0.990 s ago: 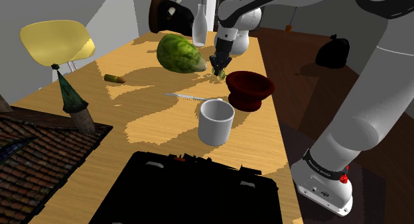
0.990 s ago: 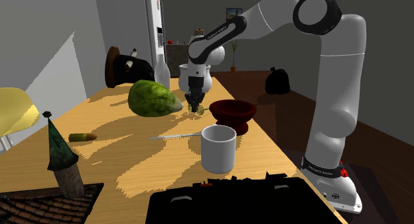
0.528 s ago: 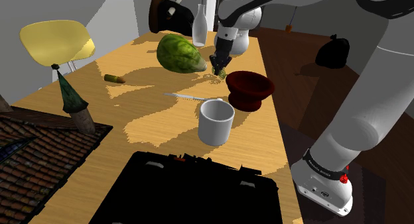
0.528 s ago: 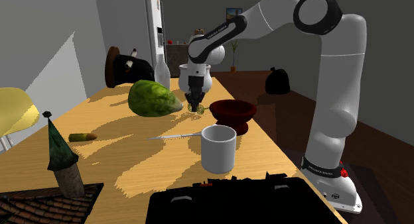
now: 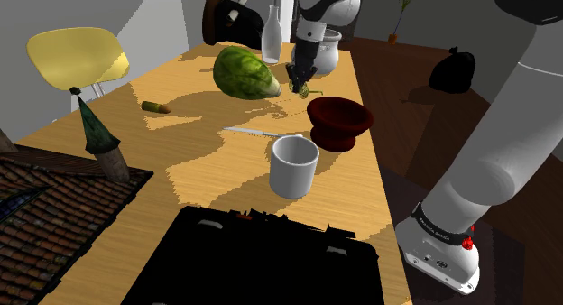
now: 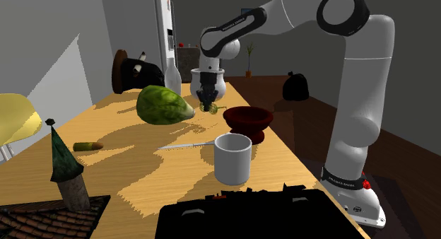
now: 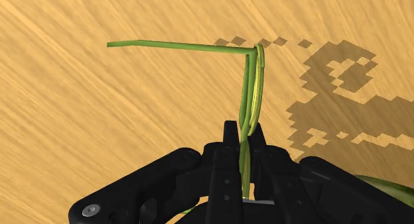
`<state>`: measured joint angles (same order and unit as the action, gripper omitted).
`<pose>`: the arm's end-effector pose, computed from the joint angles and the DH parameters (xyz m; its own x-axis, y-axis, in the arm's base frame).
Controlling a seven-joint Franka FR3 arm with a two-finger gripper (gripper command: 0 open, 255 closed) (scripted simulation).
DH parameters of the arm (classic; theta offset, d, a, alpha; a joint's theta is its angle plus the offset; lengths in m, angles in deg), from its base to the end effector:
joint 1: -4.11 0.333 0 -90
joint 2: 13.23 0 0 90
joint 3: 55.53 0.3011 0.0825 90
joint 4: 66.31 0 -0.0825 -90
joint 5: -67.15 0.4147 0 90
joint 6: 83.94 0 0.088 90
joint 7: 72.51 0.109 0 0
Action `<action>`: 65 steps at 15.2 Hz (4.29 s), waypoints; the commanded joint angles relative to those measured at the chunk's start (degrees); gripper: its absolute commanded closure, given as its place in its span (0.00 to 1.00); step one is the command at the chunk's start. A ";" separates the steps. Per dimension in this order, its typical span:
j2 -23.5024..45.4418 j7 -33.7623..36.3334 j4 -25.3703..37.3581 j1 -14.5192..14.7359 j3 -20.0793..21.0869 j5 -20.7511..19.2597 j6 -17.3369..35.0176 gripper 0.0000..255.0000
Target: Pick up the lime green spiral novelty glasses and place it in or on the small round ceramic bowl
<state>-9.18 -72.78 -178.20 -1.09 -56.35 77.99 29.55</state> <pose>0.5943 -0.0503 0.4087 0.9835 -0.1745 -0.0483 -0.1802 -0.9691 -0.1684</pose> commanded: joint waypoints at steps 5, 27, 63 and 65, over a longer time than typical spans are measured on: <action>-1.13 0.66 3.32 -0.12 -0.12 -0.35 -4.45 1.00; -8.66 4.13 8.18 0.49 0.50 -0.88 -16.43 1.00; -38.44 10.84 -29.77 4.59 6.96 3.32 -6.83 0.00; -38.44 10.84 -29.77 4.59 6.96 3.32 -6.83 0.00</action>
<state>-47.62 -61.94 -207.96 3.50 -49.39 81.32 22.72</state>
